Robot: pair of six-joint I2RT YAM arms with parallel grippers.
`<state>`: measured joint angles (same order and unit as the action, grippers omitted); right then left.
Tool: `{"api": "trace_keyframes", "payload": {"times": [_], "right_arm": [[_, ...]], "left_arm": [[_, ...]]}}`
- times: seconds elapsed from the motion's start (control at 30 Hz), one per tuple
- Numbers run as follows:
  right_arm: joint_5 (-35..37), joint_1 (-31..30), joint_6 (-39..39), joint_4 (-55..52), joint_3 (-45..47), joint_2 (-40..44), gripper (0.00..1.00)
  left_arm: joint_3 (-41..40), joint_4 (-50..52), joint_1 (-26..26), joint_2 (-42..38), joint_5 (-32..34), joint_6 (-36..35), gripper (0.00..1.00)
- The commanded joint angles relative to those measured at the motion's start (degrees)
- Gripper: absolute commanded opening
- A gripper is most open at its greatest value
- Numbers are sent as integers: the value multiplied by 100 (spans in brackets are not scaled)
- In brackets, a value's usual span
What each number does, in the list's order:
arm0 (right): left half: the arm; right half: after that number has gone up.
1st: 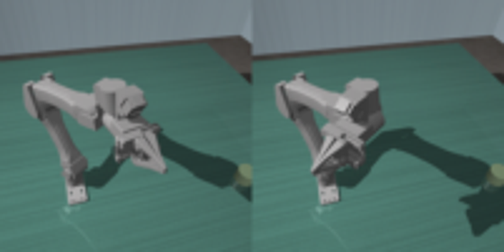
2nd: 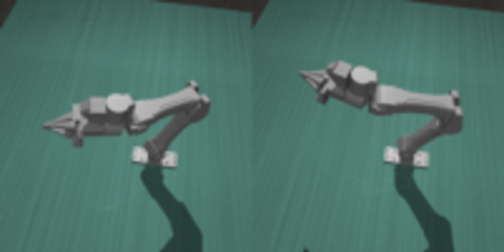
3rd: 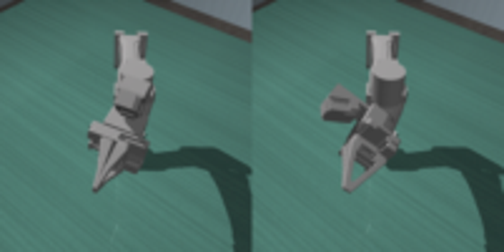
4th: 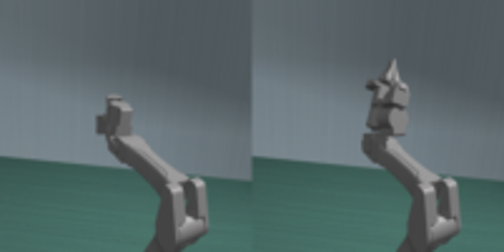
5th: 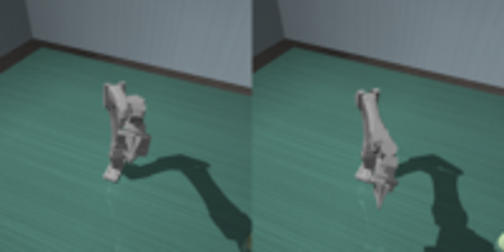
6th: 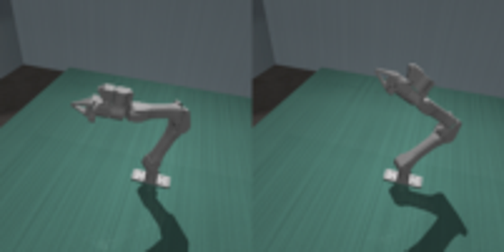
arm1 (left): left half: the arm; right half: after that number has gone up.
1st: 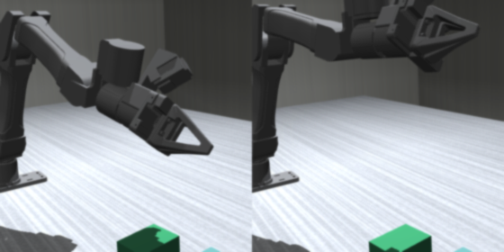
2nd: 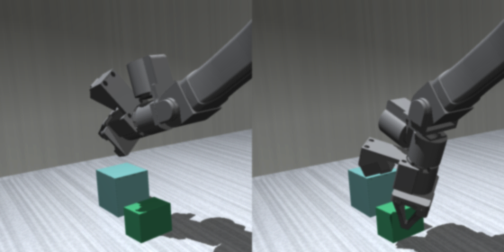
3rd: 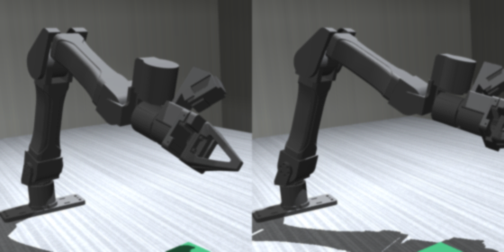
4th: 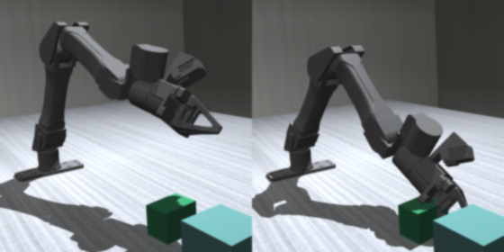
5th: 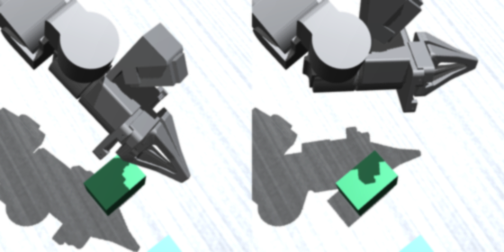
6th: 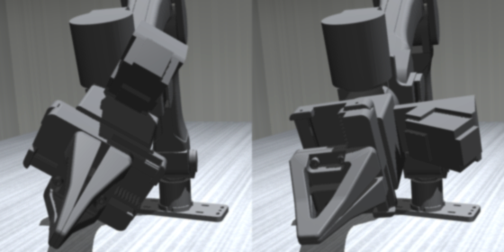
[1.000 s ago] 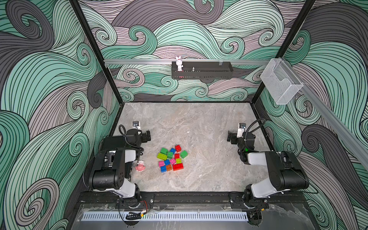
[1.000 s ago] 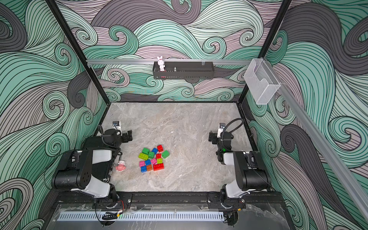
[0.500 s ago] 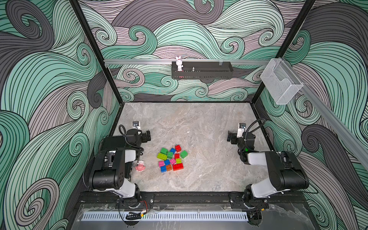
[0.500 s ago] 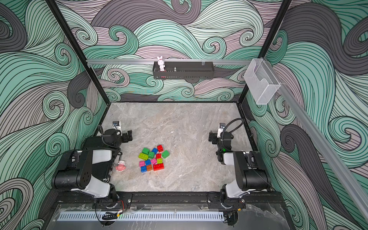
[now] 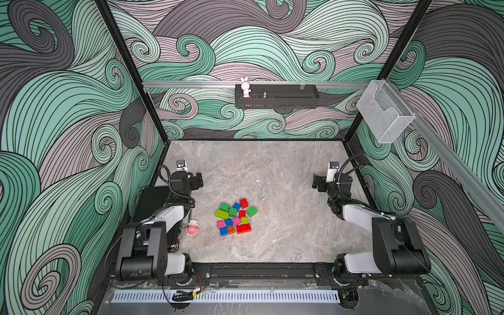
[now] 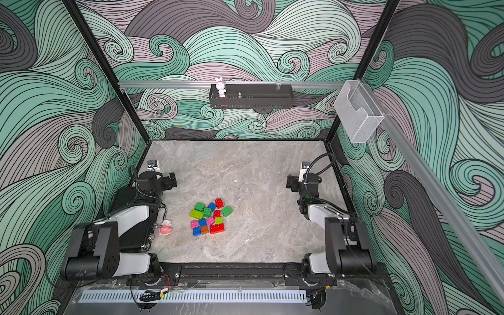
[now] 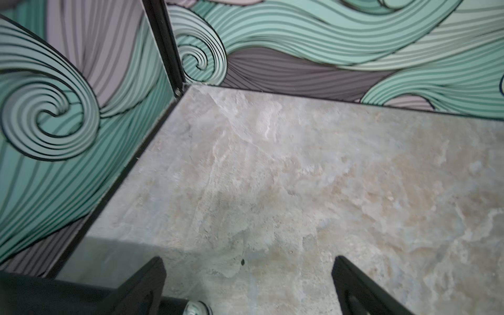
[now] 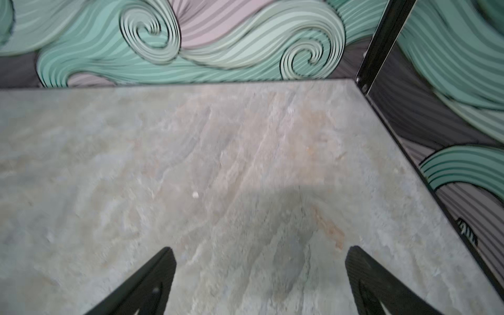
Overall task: Assemble the number 4 with lego
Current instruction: Adjust the lego brick at the center of the board.
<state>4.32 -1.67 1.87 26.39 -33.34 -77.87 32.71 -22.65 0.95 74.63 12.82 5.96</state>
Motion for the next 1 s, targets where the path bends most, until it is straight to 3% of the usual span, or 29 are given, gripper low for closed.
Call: {"api": "trace_keyframes", "payload": {"times": [0.0, 0.1, 0.2, 0.27, 0.37, 0.47, 0.63, 0.8, 0.97], "right_arm": [[-69, -27, 771, -1988, -730, 498, 98], [-665, -60, 1419, -3472, -1419, 809, 98], [-1760, -140, 1861, -4458, -1705, 1143, 98], [-2089, -342, 2114, -5118, -1732, 1403, 98], [-2042, -838, 2206, -5916, -1502, 1907, 98], [-1853, -1150, 2426, -6512, -1059, 2494, 99], [-2096, -1385, 2520, -7111, -434, 3083, 99], [-2616, -1753, 2749, -6660, 33, 3234, 99], [-2549, -2176, 2971, -5765, 279, 3155, 99]], "left_arm": [[669, 1384, -316, -354, 1367, 854, 99], [1524, 3020, -591, -472, 1850, 2034, 99], [1917, 3594, -820, -579, 790, 2669, 98], [2069, 3971, -1091, -619, 375, 3046, 98], [2259, 4714, -1561, -634, -180, 3349, 98], [2236, 5681, -2006, -737, -280, 3356, 99], [1552, 6767, -2100, -1295, -1182, 3373, 99], [984, 7515, -2132, -1656, -2395, 3263, 99], [157, 6854, -2307, -1745, -3466, 3577, 98]]}}
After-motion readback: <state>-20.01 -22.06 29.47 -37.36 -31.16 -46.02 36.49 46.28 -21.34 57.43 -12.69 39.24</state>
